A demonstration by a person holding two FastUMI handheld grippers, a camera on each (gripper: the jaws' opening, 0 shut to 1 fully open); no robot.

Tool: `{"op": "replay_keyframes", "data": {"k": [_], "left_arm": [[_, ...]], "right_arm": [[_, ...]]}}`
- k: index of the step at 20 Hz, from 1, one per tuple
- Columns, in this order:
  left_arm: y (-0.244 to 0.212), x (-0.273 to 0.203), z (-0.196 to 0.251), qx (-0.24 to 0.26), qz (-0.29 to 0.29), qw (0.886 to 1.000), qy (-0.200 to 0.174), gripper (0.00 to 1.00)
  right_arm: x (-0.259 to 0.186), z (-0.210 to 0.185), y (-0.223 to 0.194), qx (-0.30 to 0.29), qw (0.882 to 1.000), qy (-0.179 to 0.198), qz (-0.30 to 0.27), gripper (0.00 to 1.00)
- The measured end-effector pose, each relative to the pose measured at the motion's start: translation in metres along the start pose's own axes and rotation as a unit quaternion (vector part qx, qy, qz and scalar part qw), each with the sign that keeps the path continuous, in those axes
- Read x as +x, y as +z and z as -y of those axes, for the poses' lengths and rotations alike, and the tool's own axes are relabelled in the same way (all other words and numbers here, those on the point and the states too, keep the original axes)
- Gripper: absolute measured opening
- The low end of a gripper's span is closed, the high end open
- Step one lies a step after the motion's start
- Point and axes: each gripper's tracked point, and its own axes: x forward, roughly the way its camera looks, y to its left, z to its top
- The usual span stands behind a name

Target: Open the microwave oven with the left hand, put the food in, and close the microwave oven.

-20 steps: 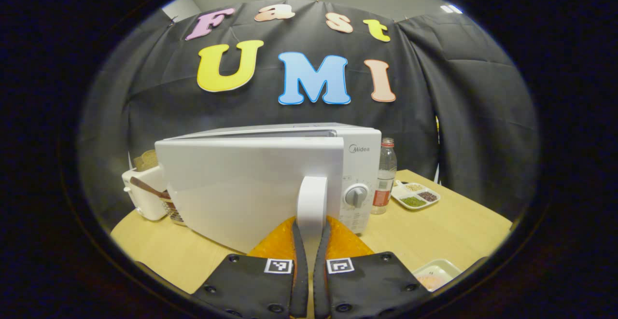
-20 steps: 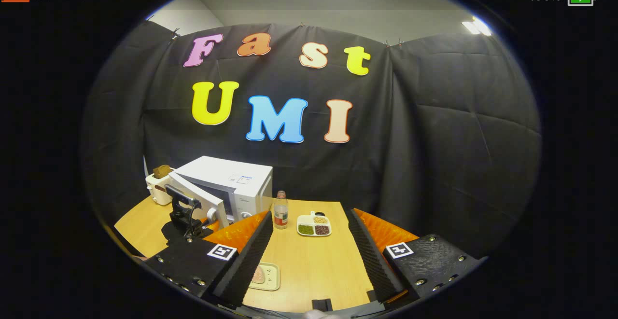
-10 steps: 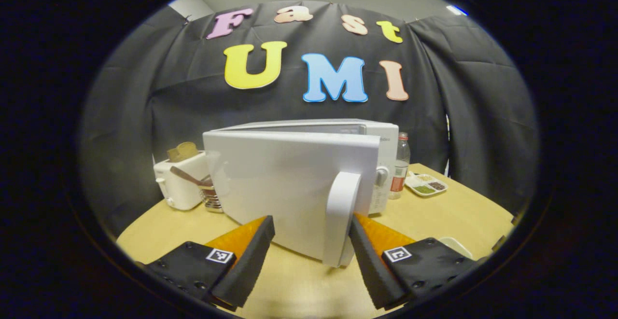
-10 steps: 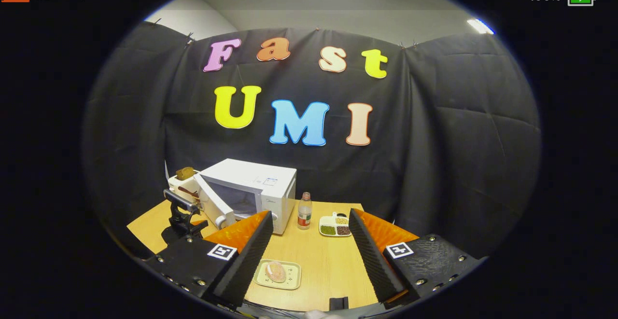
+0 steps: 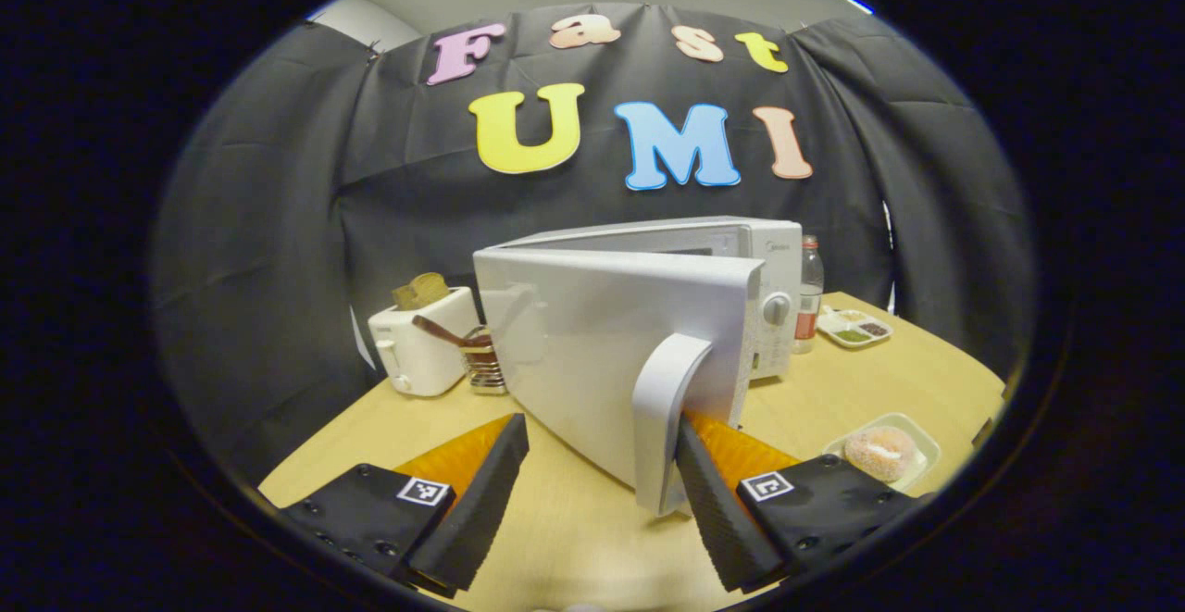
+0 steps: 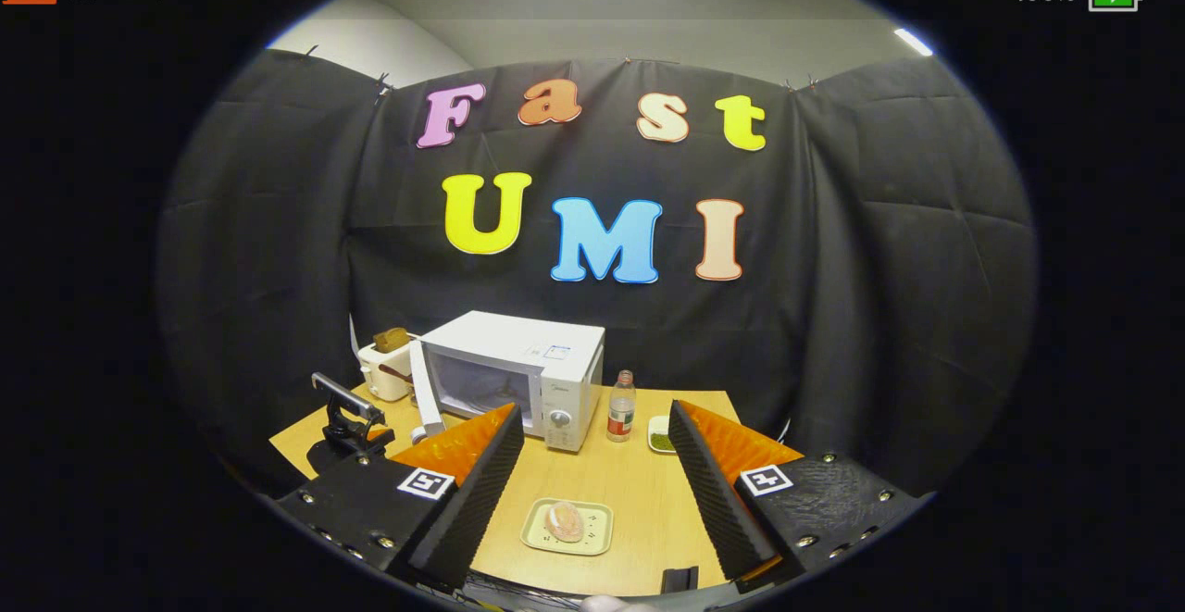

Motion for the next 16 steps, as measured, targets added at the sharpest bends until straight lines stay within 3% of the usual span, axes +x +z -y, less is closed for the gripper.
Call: {"op": "replay_keyframes", "data": {"k": [10,16], "left_arm": [[-0.033,-0.059,-0.11,0.003,-0.028,0.996,0.09,0.98],[-0.053,-0.081,-0.186,-0.002,-0.048,0.987,0.152,1.0]], "right_arm": [[0.011,-0.052,-0.015,0.007,0.997,0.077,-0.015,0.96],[0.016,-0.063,-0.026,0.019,0.995,0.098,-0.028,0.96]]}}
